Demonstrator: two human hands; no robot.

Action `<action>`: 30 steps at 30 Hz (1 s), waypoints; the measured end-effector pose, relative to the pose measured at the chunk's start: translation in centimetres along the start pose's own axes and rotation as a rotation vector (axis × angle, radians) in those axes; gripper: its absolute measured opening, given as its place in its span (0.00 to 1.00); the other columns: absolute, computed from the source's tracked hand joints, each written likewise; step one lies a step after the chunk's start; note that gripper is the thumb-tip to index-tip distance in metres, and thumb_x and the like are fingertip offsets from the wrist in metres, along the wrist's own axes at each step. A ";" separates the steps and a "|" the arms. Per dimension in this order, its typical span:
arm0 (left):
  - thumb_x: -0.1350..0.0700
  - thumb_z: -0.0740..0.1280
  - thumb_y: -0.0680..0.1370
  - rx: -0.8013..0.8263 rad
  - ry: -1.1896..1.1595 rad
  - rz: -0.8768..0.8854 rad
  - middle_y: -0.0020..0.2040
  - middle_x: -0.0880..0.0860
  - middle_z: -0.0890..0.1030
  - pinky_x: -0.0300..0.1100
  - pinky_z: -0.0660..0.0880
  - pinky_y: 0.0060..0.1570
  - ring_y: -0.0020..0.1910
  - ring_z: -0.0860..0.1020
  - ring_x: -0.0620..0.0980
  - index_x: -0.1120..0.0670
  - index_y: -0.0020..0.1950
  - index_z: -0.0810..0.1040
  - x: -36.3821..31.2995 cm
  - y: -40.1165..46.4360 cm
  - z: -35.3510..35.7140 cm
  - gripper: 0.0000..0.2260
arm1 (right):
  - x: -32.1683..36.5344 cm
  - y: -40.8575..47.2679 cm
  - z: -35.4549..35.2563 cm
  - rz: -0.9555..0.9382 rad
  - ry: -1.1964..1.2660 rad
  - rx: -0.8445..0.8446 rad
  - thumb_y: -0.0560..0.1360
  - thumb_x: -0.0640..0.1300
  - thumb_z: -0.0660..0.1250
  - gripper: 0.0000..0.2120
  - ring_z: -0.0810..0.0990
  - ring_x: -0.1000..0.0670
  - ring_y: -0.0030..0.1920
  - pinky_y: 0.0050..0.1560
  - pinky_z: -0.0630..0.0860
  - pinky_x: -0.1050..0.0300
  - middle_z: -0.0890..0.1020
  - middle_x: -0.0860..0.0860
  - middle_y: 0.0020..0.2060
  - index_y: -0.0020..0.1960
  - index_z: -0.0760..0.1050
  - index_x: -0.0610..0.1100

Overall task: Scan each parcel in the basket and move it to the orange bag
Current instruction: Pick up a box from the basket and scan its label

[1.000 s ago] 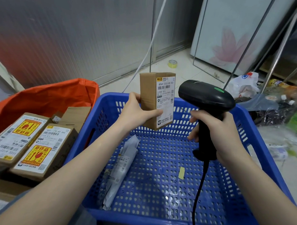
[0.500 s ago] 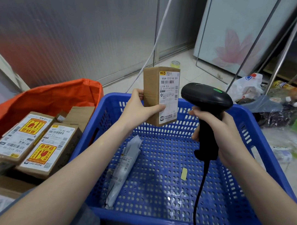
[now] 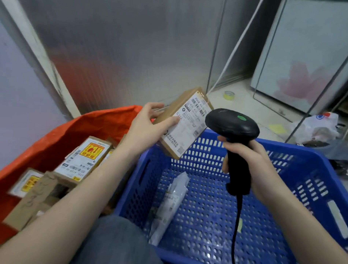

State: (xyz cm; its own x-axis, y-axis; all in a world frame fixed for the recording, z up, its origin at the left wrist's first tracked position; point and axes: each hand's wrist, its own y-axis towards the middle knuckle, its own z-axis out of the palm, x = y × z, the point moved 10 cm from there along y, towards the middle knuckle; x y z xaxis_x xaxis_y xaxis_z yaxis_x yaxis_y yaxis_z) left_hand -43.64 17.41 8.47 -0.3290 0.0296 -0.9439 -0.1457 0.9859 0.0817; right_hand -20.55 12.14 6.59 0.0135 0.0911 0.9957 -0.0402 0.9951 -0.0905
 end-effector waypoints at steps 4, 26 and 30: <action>0.45 0.72 0.72 -0.121 0.098 -0.048 0.58 0.48 0.78 0.40 0.75 0.40 0.54 0.79 0.47 0.46 0.60 0.75 2.5 0.4 -8.3 0.18 | 0.0 1.3 4.7 0.019 0.001 0.024 0.76 0.41 0.65 0.08 0.76 0.49 0.27 0.36 0.72 0.57 0.75 0.46 0.24 0.53 0.77 0.38; 0.43 0.69 0.71 -0.102 0.514 -0.104 0.68 0.47 0.71 0.65 0.58 0.69 0.70 0.65 0.52 0.44 0.67 0.71 14.6 10.2 -15.7 0.25 | -8.3 10.0 15.8 0.177 -0.066 0.089 0.75 0.42 0.67 0.08 0.77 0.48 0.28 0.37 0.72 0.55 0.76 0.44 0.26 0.52 0.76 0.39; 0.47 0.68 0.76 -0.070 0.420 -0.028 0.70 0.48 0.70 0.53 0.63 0.71 0.69 0.67 0.49 0.47 0.70 0.69 12.8 9.4 -14.4 0.23 | -8.5 9.8 15.0 0.182 -0.056 0.080 0.75 0.44 0.66 0.10 0.77 0.49 0.27 0.37 0.72 0.53 0.77 0.44 0.25 0.53 0.76 0.40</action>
State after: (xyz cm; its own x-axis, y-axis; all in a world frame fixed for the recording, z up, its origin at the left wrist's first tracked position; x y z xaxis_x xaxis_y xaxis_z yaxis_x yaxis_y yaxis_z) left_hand -62.65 24.74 1.71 -0.6737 -0.0806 -0.7346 -0.2184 0.9713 0.0938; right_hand -36.10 20.55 -2.53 -0.0570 0.2645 0.9627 -0.1161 0.9560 -0.2695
